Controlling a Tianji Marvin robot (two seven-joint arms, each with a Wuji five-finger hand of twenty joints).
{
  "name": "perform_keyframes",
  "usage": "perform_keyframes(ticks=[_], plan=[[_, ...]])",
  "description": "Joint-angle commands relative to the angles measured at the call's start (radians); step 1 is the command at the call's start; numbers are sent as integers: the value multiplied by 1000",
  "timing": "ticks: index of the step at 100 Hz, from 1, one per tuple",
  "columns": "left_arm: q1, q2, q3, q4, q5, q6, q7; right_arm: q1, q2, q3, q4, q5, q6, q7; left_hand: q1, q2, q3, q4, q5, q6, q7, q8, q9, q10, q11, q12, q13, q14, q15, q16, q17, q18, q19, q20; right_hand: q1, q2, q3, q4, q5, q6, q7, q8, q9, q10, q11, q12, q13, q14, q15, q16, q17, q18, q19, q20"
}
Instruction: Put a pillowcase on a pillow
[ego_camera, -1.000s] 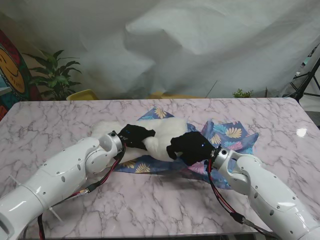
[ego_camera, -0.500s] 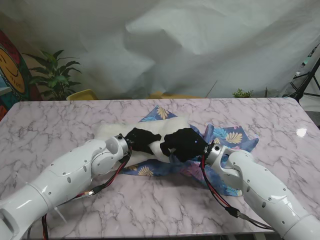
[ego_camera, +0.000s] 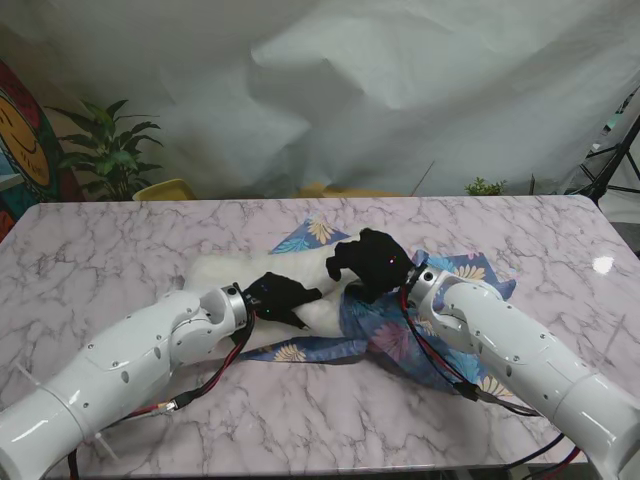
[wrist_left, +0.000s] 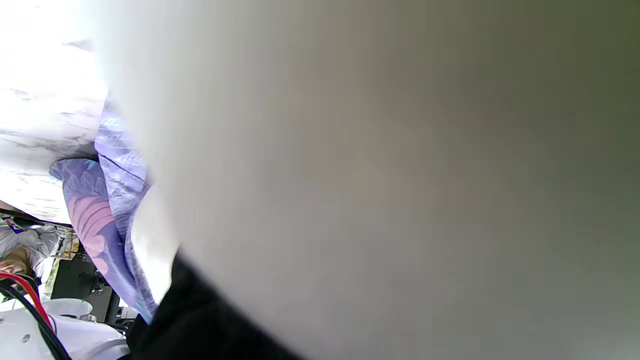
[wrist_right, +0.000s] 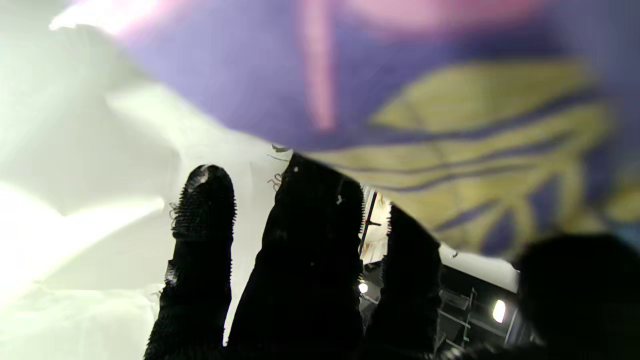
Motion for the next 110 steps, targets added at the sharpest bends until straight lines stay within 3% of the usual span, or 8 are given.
perform_keyframes(ticks=[1,28,46,58,65,73,79,110], plan=[[15,3,7,9,3,-5,-19,-18,15,42,-35,-9,-19,77,136,126,45,74,7,-76,41,9,75,-19,110,8,25,-40,63,3,-9,-125,85,3,-127,80,-22,117,-65,103,-144,123,-97,19,-64,-42,-98,47,-128,-79,-102,70,-64,-26],[10,0,12,18,-6,3,-21,-242,49,383,-289,22,-208,498,137,128,44,75,6,-76,43,9,73,-21,111,9,21,-40,62,5,-17,-124,82,6,-340,233,-255,102,-256,306,-538,-14,-416,149,-283,-205,-558,224,-335,-311,-448,119,-268,-169],[9,0,12,11,-12,7,-33,-356,62,541,-422,80,-249,714,137,127,43,75,5,-79,43,9,73,-21,111,10,21,-41,63,6,-17,-125,81,8,-290,296,-368,109,-265,320,-630,-33,-482,190,-339,-250,-687,249,-353,-381,-531,82,-310,-253],[6,-1,14,11,-16,7,-37,-401,64,605,-454,87,-240,737,136,130,43,75,5,-79,44,9,72,-23,111,10,20,-42,62,6,-17,-125,81,9,-134,344,-647,147,-247,326,-659,-22,-477,194,-325,-250,-687,230,-322,-391,-524,70,-281,-290],[4,-1,17,14,-18,6,-36,-414,64,626,-448,9,-214,657,136,131,42,75,5,-80,44,9,72,-23,111,11,20,-41,62,6,-18,-125,80,9,-48,288,-603,182,-221,315,-636,-9,-426,182,-309,-243,-633,209,-298,-388,-481,61,-250,-285],[2,-3,22,19,-20,4,-31,-411,65,635,-423,-30,-182,588,137,129,41,74,5,-82,45,10,73,-23,111,11,20,-43,62,6,-21,-125,79,10,-81,211,-212,155,-209,303,-597,-2,-393,165,-297,-231,-603,197,-277,-393,-458,54,-227,-291],[1,-3,25,21,-21,1,-30,-386,63,621,-366,-36,-170,523,137,129,40,74,5,-81,44,9,73,-23,111,11,20,-42,62,7,-20,-126,80,10,-65,190,-67,156,-190,287,-565,1,-357,148,-289,-227,-577,187,-268,-390,-446,53,-219,-288],[-10,-10,47,45,-27,-6,-7,-189,61,429,-97,35,-167,457,137,131,39,75,5,-82,44,9,73,-24,112,12,21,-43,64,8,-18,-126,81,12,24,45,61,150,-308,190,-491,-24,-426,137,-238,-201,-566,138,-229,-373,-420,22,-197,-274]])
